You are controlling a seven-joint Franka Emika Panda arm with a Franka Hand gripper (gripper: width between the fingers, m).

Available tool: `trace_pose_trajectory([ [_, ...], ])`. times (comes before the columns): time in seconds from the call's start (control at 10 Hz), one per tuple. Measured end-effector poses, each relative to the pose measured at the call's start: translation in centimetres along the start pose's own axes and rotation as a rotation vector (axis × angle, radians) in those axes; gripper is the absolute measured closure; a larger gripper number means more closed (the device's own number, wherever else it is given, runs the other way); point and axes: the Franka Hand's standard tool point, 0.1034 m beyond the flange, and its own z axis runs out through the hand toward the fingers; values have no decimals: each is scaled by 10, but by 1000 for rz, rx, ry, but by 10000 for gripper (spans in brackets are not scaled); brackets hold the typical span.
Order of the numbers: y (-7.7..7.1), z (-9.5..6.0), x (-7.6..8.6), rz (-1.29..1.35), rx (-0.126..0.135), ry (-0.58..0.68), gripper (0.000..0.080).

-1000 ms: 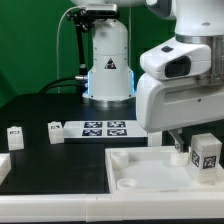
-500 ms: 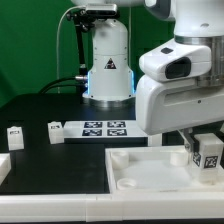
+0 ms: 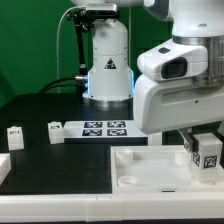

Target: Assemble one leg

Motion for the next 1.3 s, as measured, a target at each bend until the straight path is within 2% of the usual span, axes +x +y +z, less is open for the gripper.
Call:
trace_pose_trajectory([
  [0.3, 0, 0, 0, 297, 1, 1, 499],
  [0.5, 1, 1, 2, 591, 7, 19, 499],
  [0.8, -3, 2, 2, 900, 1, 21, 499],
  [1.0, -10, 4, 2, 1167, 15, 11, 501],
  [1.3, -13, 4, 3, 1369, 39, -1, 503],
])
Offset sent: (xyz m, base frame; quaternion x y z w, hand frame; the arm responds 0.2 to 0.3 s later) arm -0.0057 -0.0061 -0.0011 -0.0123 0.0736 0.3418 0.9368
